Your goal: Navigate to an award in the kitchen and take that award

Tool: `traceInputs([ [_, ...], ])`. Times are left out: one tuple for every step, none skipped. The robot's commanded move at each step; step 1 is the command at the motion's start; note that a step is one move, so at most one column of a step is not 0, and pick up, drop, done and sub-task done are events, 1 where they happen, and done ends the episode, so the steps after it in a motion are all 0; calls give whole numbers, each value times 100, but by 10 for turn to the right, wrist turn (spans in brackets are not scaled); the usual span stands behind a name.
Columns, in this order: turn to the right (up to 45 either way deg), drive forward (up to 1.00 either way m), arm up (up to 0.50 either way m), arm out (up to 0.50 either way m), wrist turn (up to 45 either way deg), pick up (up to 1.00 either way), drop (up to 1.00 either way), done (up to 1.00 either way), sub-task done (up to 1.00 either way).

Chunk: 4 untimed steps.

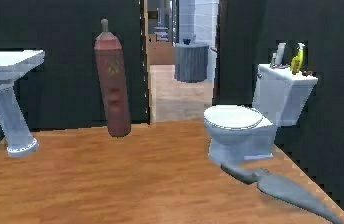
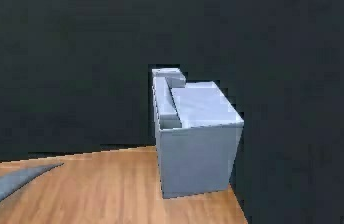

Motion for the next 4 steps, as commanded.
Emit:
traceInputs([
  [0,100,0,0,0,0,0,0,0],
  [0,100,0,0,0,0,0,0,0],
  [-330,0,0,0,0,0,0,0,0],
  [0,5,0,0,0,0,0,0,0],
])
